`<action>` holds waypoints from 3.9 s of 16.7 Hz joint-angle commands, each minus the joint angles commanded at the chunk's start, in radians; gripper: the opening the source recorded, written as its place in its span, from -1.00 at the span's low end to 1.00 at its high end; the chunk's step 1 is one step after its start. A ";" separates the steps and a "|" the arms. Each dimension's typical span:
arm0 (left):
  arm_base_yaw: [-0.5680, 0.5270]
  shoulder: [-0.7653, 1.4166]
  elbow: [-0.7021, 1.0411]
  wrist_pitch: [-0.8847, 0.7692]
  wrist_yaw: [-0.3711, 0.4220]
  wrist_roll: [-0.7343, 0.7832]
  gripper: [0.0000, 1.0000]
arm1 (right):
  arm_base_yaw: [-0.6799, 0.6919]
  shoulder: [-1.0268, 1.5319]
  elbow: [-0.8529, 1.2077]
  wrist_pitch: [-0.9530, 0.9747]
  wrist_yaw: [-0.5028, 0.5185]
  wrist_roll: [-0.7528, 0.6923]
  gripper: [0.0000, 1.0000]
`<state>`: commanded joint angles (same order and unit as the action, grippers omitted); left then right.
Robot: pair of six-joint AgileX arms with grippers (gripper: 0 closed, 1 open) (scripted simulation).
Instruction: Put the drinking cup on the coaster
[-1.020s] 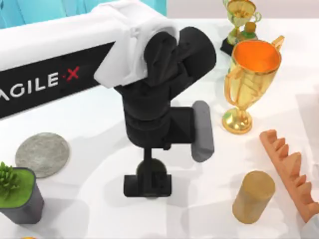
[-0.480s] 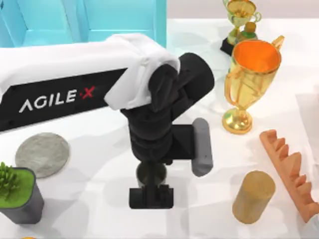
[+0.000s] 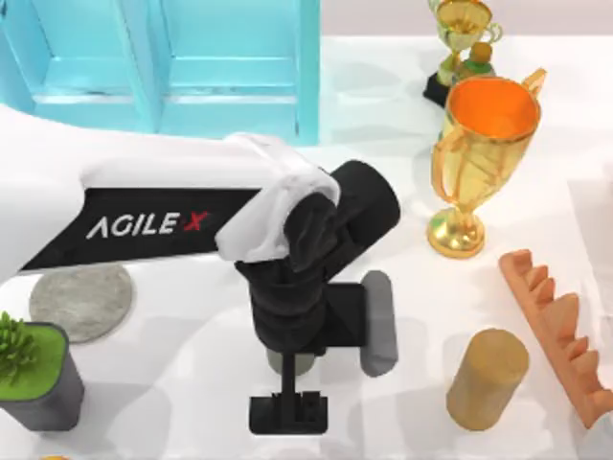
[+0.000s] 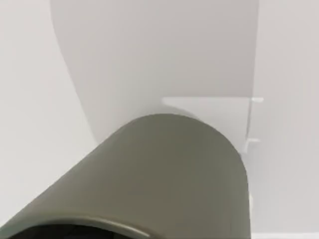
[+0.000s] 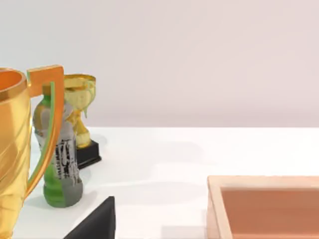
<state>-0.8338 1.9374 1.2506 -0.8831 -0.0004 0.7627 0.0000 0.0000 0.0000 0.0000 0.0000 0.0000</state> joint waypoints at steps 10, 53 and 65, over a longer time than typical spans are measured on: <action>0.000 0.000 0.000 0.000 0.000 0.000 -0.36 | 0.000 0.000 0.000 0.000 0.000 0.000 1.00; 0.635 -0.076 0.040 -0.063 0.047 -0.938 -1.00 | 0.000 0.000 0.000 0.000 0.000 0.000 1.00; 0.644 -0.039 -0.028 0.030 0.050 -0.928 -0.25 | 0.000 0.000 0.000 0.000 0.000 0.000 1.00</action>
<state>-0.1901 1.8982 1.2228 -0.8534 0.0491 -0.1654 0.0000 0.0000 0.0000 0.0000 0.0000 0.0000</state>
